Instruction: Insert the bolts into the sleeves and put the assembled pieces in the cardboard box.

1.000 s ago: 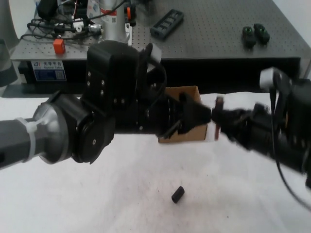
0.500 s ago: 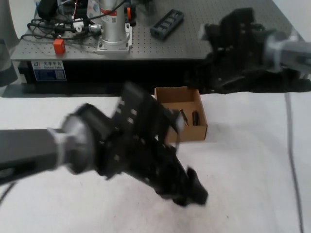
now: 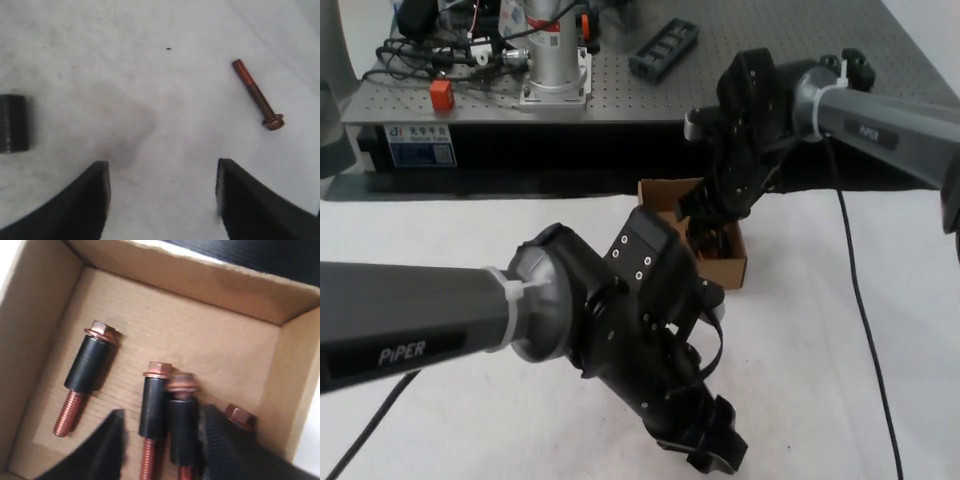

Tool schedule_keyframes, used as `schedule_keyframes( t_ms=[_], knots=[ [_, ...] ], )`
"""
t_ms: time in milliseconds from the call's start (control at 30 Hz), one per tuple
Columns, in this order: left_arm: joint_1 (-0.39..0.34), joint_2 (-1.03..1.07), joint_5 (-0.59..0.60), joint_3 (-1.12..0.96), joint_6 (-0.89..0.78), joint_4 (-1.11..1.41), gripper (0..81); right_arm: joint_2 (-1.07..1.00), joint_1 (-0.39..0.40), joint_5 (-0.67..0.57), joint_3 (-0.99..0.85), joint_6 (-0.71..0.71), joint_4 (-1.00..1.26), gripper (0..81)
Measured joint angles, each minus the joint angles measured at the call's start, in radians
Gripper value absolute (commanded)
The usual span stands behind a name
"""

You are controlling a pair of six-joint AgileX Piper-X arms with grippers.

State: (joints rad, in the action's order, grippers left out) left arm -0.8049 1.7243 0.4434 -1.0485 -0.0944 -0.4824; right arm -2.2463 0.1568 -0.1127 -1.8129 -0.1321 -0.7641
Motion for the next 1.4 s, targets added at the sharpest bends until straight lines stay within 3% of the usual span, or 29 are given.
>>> schedule_keyframes(
  t_ms=[133,233,367,533,800,933,1000,1167,1400],
  knots=[
    [0.000,0.000,-0.110,-0.002,0.008,-0.014,44.7,0.048,-0.002,-0.036,0.000,0.000,0.002,34.2],
    [0.000,0.000,-0.226,-0.002,0.053,-0.014,44.5,0.194,-0.009,-0.066,0.038,0.000,0.001,34.2],
    [0.000,0.022,-0.301,-0.029,0.145,-0.019,38.4,0.375,-0.035,-0.075,0.136,0.000,0.010,34.2],
    [0.015,0.103,-0.320,-0.148,0.227,-0.109,36.8,0.555,-0.061,-0.076,0.323,0.000,0.012,34.2],
    [0.030,0.237,-0.322,-0.332,0.300,-0.259,36.8,0.889,-0.064,-0.076,0.768,0.076,0.060,34.2],
    [0.030,0.303,-0.322,-0.407,0.329,-0.335,36.4,0.975,-0.064,-0.076,0.879,0.119,0.064,34.2],
    [0.030,0.326,-0.322,-0.422,0.329,-0.356,30.9,1.023,-0.064,-0.076,0.929,0.147,0.049,34.2],
    [0.030,0.346,-0.313,-0.431,0.334,-0.364,1.1,1.099,-0.060,-0.076,1.008,0.197,-0.083,34.2],
    [0.043,0.325,-0.332,-0.423,0.296,-0.417,0.7,1.088,-0.020,-0.059,1.133,0.245,-0.178,34.2]
  ],
)
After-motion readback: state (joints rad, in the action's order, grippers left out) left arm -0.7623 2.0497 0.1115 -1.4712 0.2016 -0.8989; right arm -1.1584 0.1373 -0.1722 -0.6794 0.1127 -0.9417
